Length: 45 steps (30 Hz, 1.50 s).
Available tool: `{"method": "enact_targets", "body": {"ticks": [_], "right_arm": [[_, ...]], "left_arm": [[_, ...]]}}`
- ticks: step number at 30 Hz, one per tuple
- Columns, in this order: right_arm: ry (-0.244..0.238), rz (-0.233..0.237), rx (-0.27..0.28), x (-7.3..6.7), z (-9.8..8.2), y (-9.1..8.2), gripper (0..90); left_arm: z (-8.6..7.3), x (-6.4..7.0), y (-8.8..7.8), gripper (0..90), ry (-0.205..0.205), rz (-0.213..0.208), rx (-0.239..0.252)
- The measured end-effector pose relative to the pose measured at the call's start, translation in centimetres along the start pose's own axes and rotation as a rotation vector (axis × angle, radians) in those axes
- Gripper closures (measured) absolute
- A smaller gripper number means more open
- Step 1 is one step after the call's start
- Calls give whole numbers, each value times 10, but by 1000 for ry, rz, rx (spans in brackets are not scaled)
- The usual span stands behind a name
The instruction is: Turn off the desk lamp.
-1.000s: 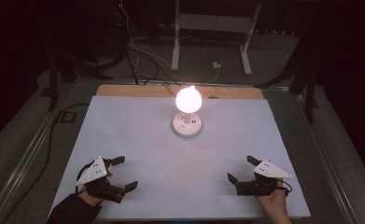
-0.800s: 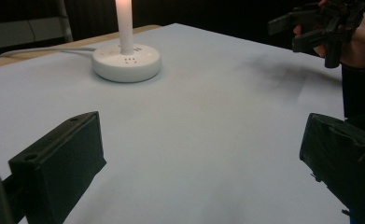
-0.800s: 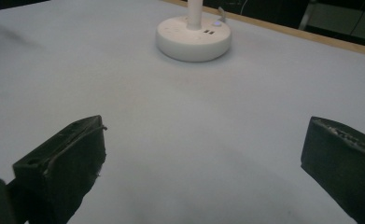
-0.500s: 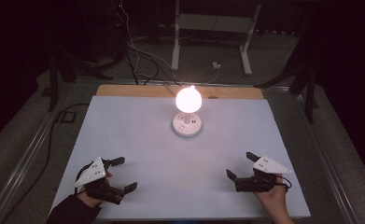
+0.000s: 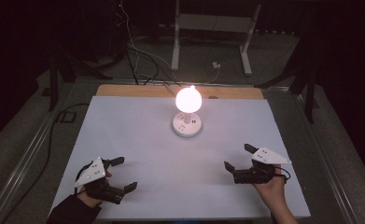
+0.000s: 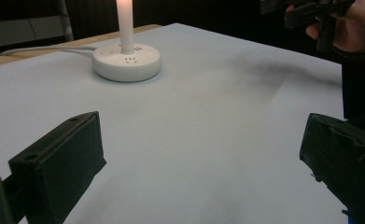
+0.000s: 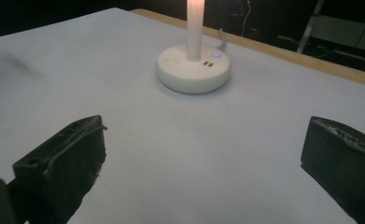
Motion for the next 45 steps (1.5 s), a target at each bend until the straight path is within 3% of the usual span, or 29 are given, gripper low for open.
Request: {"method": "enact_targets", "body": {"ticks": [23,28,33,45], "right_arm": [[-12,82,-7,-1,32,28,0],[-4,106,-3,-4,39,36,0],[-35,105,15,-8,45,45,0],[-52,165,-17,-23,50,69,0]], "left_arm": [[0,0,0,4,-5,-4,5],[0,1,0,4,0,-5,0],[0,1,0,4,4,-5,2],[1,2,1,4,8,-7,-2]]}}
Point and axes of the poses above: each handheld gripper's, and its own axes: y roughly forward along the jaws, z roughly out of its top, x roughly to its right, the point moved 2 cm from there along y, roughly forward along the jaws, and after that the axes turned 15 degrees about y, right-handed, at the moved point
